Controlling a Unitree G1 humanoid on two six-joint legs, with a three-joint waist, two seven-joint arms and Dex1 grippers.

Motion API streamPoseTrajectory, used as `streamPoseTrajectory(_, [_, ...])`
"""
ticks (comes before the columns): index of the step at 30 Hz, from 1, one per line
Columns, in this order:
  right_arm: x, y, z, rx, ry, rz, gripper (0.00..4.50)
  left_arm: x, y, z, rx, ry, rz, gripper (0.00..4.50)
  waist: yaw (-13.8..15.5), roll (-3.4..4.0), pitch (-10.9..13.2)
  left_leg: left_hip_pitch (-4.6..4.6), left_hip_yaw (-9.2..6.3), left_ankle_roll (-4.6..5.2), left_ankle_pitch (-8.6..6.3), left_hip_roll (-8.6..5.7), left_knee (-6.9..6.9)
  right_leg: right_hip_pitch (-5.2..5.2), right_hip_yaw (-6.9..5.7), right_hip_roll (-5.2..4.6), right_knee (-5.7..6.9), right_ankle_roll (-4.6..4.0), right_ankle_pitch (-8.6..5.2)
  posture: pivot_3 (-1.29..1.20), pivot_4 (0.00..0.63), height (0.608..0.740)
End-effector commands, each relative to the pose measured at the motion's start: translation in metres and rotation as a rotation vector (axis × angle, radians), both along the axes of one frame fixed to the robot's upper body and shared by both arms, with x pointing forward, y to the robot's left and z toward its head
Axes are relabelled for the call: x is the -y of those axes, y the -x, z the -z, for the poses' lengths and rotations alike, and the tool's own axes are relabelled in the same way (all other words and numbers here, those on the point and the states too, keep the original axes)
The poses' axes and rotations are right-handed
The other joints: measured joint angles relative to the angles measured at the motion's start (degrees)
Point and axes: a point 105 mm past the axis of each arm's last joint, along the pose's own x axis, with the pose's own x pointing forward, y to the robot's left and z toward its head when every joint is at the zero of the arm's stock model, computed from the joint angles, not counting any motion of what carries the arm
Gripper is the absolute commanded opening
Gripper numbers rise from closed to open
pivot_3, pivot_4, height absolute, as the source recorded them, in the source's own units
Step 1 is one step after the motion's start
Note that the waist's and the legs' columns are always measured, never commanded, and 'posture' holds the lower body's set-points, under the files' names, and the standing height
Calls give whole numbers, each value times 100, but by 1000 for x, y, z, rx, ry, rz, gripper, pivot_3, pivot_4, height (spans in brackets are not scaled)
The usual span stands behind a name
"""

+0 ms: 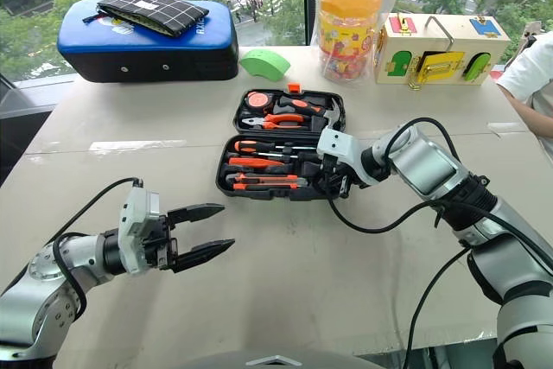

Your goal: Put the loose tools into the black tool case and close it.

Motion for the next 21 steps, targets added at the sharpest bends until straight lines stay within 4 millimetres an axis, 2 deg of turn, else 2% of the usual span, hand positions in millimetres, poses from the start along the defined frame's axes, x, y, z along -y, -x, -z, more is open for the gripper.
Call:
streamPoseTrajectory(1, [-3, -2, 1, -1, 35, -51, 19, 3, 2, -13, 65, 15, -17, 3878, -4, 11, 7, 0, 0, 0, 0, -1, 0, 0, 0, 0, 0, 0, 0, 0, 150, 740])
streamPoseTrajectory(2, [-3, -1, 2, -7, 41, -68, 19, 3, 2, -13, 67, 15, -25, 3878, -2, 12, 7, 0, 1, -1, 0, -1, 1, 0, 0, 0, 1, 0, 0, 0, 150, 740])
streamPoseTrajectory(4, [-4, 0, 2, -21, 41, -88, 607, 3, 3, -12, 65, 17, -36, 3878, 1, 10, 6, 0, 1, -1, 0, -2, 2, 0, 1, 0, 2, 0, 0, 0, 150, 740])
streamPoseTrajectory(5, [-4, 1, 0, -25, 39, -97, 757, 3, 3, -12, 64, 17, -42, 3878, 9, 12, 7, 0, 1, -1, 0, -2, 2, 0, 1, 0, 2, 0, 0, 0, 150, 740])
streamPoseTrajectory(9, [-5, 9, -16, -57, -10, -140, 2563, 1, -2, -11, 56, 25, -70, 3878, 24, 15, 9, -1, -2, -4, -2, -4, -1, -2, 0, 0, 2, 0, 0, 0, 150, 740])
streamPoseTrajectory(13, [-4, 21, -34, -97, -71, -177, 2563, -3, -17, -11, 51, 45, -118, 3878, 13, 17, 11, -2, -3, -10, -6, -2, -4, -5, 0, 2, 0, 1, 1, 0, 150, 740])
streamPoseTrajectory(21, [-4, 33, -53, -108, -220, -127, 2563, -13, -50, -17, 16, 123, -236, 3878, 13, 0, 0, -2, -4, -10, -6, -2, -2, -5, 1, 2, 3, 4, 2, 0, 150, 740])
